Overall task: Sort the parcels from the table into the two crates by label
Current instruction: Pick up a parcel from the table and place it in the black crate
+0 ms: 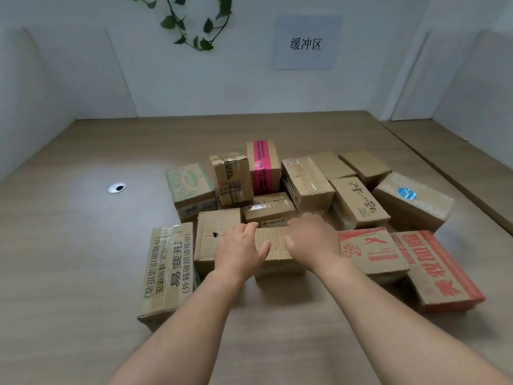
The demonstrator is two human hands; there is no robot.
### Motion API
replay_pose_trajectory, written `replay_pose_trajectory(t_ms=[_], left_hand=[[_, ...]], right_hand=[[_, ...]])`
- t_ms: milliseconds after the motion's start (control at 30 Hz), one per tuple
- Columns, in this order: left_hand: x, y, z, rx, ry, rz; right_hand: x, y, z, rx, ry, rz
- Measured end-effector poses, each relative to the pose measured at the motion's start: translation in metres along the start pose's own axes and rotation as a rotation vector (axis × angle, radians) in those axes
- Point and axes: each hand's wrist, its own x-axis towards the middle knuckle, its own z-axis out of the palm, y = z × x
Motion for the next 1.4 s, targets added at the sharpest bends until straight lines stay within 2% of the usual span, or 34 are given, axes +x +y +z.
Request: replay_pose_trajectory(t_ms=[200, 433, 700, 967, 1067, 1167, 1300, 1400], left_hand=[[0.003, 0.019, 0.01, 0.009, -0.009, -0.008], [-0.006, 0.08, 0.03, 0.022, -0.021, 0.011], [-0.033, 0.188, 0.085, -0.042, -0.108, 0.124], [-0.046, 0.263, 0.132, -0.015, -0.179, 0.135], [-0.042, 0.273, 0.149, -0.021, -0.324, 0.042], [-0.038, 0.28, 0.157, -0.149, -0.421, -0.091], [-0.036, 0.289, 0.161, -0.411, -0.449, -0.24], [-0.037, 0.294, 0.161, -0.466, -0.463, -0.276]], right_hand=[[0.006, 0.018, 0.002, 0.005, 0.007, -0.037], [-0.015, 0.081, -0.01, 0.017, 0.014, -0.023], [-0.059, 0.202, -0.009, -0.012, -0.064, 0.147], [-0.088, 0.302, 0.007, -0.005, -0.108, 0.316], [-0.088, 0.324, 0.014, 0.071, -0.16, 0.371], [-0.087, 0.336, 0.023, 0.203, -0.279, 0.431], [-0.089, 0.347, 0.031, 0.416, -0.335, 0.511], [-0.09, 0.353, 0.025, 0.524, -0.382, 0.573]])
